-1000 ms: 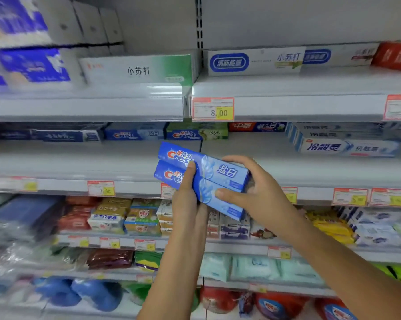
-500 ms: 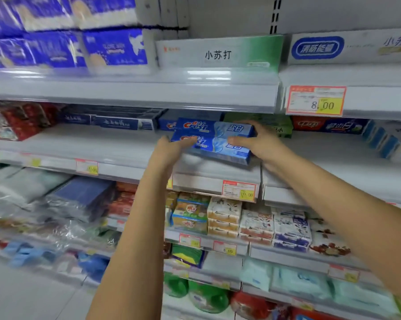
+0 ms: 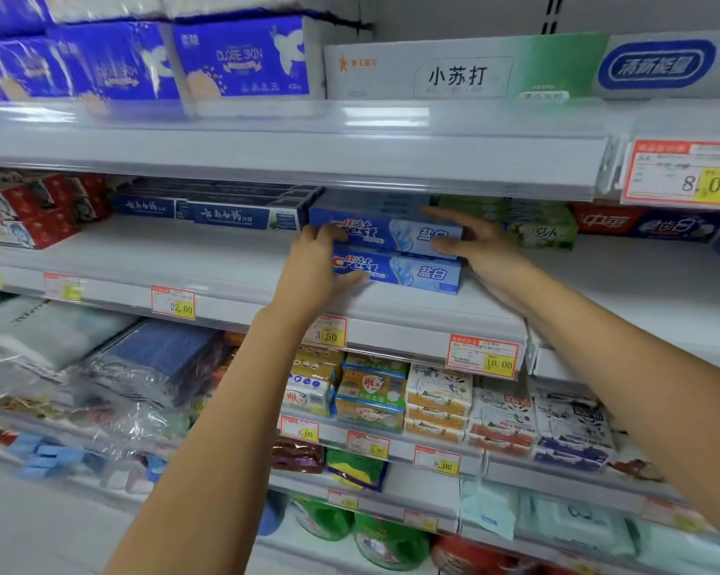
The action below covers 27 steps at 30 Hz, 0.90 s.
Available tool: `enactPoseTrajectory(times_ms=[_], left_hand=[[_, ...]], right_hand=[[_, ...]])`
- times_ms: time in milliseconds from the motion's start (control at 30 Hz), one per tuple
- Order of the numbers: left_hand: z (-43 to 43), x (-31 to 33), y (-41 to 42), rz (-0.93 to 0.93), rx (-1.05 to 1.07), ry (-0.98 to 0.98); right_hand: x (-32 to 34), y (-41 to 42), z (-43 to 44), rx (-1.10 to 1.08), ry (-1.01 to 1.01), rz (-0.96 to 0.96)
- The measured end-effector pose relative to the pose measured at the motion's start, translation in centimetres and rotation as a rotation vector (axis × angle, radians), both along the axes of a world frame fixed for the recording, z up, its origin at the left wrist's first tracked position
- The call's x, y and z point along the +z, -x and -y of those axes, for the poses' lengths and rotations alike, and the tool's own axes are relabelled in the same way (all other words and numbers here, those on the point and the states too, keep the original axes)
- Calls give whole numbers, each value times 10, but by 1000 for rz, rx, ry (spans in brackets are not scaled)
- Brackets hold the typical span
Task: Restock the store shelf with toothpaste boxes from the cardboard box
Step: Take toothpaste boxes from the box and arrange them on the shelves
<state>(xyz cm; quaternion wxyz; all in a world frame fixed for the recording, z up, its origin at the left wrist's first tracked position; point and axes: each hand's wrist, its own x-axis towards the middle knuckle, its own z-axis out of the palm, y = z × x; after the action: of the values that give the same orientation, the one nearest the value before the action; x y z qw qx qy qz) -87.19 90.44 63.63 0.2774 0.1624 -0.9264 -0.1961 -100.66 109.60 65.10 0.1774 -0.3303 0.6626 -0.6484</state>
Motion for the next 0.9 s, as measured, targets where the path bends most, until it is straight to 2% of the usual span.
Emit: enactPoseTrajectory(times_ms=[100,167,300,467,567,633,767,900], left_hand=[[0,-2,2,44,3,46],[0,-3,3,55,33,49],[4,2,7,13,44,-64],[14,8,11,86,-34,-189],[18,9,11,69,-42,-219],[20,9,12,56,-37,-227],[28,7,16,47,-13,-263],[45,11,21,62,54,-268]], right_hand=[[-1,10,-1,-33,86,168],[-2,17,-2,-71,23,150],[-2,24,-5,-46,-102,124],[13,10,-9,-60,-346,-77],[15,1,-14,-103,-681,-296],[10,-3,-10,-134,-809,-363],[4,-5,6,-271,-770,-303],[1,0,27,-299,-652,-225]])
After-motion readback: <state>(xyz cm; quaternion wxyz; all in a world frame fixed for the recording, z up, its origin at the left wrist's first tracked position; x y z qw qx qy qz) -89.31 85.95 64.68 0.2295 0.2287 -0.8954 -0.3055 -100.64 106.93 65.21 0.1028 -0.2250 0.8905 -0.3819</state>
